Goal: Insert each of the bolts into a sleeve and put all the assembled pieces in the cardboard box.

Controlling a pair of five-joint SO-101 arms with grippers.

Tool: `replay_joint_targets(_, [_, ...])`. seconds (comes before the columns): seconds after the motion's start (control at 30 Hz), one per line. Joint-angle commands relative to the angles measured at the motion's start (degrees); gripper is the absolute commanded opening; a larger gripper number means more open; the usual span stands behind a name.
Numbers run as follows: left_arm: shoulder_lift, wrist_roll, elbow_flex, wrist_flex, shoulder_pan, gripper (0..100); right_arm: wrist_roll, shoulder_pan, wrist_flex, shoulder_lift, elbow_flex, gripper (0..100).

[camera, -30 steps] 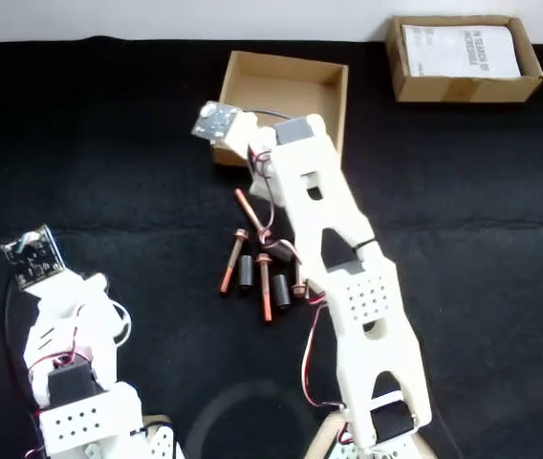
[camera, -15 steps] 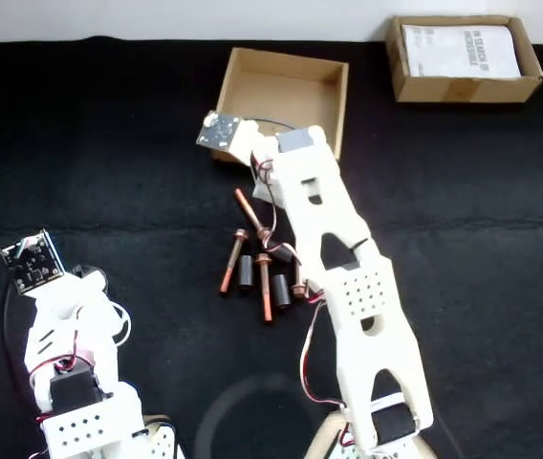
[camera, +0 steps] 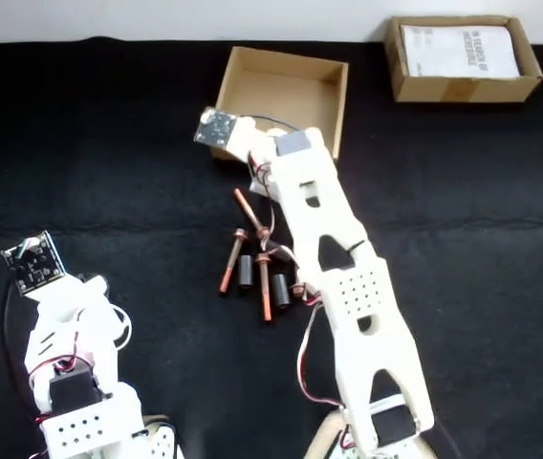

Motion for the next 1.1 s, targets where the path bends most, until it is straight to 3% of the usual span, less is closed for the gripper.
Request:
replay_joint_targets(0.0, [-0.31,0.0,1.1,0.35,-0.31,1,0.0,-1.01,8.57,-0.22,-11.21,0.9])
replay_joint_targets(0.17, [-0.22,-0.97,1.19,0.44,-0.31,1,-2.9,-0.92,22.55,-0.22,-30.37,0.9])
replay_joint_targets(0.27, [-0.22,-5.63,1.19,2.64,0.22,1,-4.92,-0.92,30.11,-0.48,-41.01,0.9])
replay_joint_targets(0.43, [-0.22,-6.42,0.75,4.31,1.63,7,-13.27,2.42,32.22,-11.74,-37.93,0.9])
replay_joint_targets(0.73, [1.71,-8.35,-13.32,10.81,5.41,7,-21.54,6.2,32.31,-46.55,-8.04,0.9])
replay_joint_targets(1.07, [33.19,-8.44,-37.67,12.22,14.64,7,-26.37,6.29,32.22,-89.36,32.13,0.9])
